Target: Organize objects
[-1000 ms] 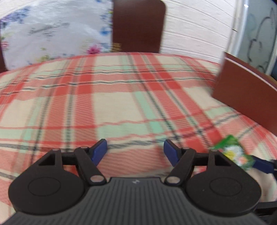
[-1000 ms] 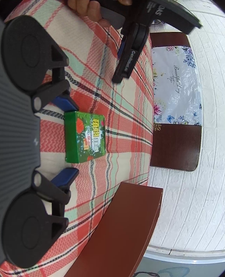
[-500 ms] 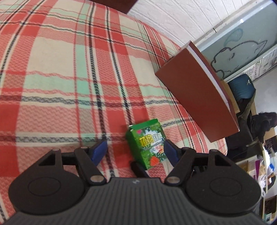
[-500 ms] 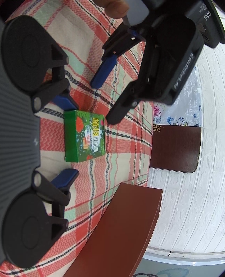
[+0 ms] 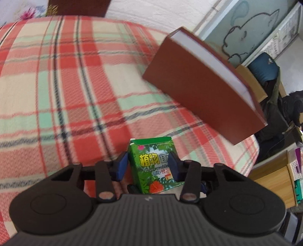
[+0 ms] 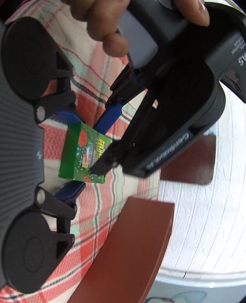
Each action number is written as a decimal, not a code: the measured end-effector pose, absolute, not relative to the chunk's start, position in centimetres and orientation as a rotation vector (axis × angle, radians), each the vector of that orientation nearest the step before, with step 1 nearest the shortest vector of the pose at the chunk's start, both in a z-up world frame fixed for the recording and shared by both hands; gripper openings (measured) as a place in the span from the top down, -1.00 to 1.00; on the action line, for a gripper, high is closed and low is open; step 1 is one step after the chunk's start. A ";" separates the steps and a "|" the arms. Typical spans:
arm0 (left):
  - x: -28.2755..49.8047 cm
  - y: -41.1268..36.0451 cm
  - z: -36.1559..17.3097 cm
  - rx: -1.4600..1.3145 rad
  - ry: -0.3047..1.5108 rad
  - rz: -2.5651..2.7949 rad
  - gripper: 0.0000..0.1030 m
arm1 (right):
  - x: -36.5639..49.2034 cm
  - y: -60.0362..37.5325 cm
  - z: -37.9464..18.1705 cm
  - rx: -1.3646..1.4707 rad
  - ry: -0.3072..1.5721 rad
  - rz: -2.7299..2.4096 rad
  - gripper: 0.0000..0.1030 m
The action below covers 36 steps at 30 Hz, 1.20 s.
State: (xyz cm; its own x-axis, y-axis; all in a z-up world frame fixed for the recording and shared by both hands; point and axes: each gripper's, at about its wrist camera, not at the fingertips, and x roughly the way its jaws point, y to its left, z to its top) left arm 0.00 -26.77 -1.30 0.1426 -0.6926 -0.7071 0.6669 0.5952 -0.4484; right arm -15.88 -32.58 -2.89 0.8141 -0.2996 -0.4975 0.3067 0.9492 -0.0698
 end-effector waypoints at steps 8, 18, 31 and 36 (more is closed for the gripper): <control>-1.1 -34.4 5.3 0.044 0.893 -1.127 0.07 | -17.7 -37.5 1.8 0.001 0.351 -0.480 -0.27; -1.3 -46.8 8.6 0.159 0.773 -1.216 0.09 | -17.2 -48.8 6.1 0.017 0.268 -0.672 -0.27; 0.1 -49.0 6.5 0.340 0.685 -1.070 0.06 | -15.2 -54.9 4.7 0.139 0.328 -0.718 -0.46; 0.4 -46.5 7.2 0.343 0.650 -1.012 0.06 | -15.4 -52.8 4.1 0.132 0.310 -0.722 -0.45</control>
